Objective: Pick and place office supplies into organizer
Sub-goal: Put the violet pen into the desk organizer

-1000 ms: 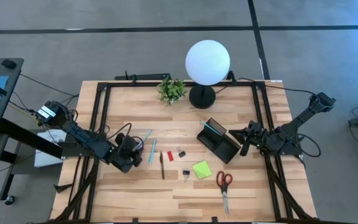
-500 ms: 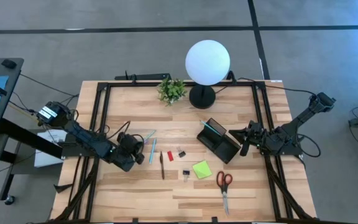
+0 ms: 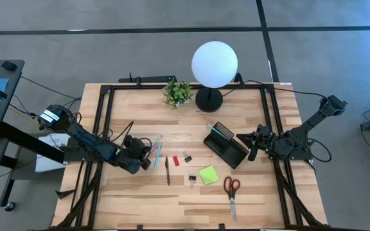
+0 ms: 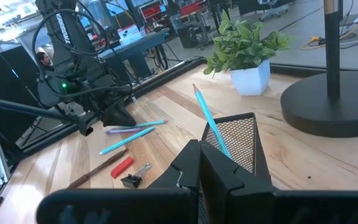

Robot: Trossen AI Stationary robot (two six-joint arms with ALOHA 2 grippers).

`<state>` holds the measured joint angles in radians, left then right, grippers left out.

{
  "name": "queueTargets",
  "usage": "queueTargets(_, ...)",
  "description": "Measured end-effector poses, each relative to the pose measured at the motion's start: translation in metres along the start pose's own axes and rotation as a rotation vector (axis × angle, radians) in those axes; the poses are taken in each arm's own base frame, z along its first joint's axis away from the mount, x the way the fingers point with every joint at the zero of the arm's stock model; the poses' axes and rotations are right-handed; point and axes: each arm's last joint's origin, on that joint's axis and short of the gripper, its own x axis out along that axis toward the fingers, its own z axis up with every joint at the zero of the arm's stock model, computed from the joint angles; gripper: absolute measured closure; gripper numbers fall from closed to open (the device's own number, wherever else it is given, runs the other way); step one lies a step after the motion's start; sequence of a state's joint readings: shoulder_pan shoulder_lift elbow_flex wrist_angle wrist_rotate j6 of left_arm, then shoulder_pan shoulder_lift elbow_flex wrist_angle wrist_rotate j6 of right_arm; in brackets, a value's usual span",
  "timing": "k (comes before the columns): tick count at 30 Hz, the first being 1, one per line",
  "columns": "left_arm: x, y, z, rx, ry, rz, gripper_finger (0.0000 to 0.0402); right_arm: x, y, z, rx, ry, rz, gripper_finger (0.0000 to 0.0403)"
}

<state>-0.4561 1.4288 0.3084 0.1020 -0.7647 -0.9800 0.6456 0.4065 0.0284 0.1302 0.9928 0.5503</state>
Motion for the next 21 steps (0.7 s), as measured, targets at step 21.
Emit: queueTargets(21,0.028,-0.011,-0.034,-0.036,-0.195,0.092,0.0238,0.0,-0.001,-0.002,-0.02,0.011,-0.007,0.0403)
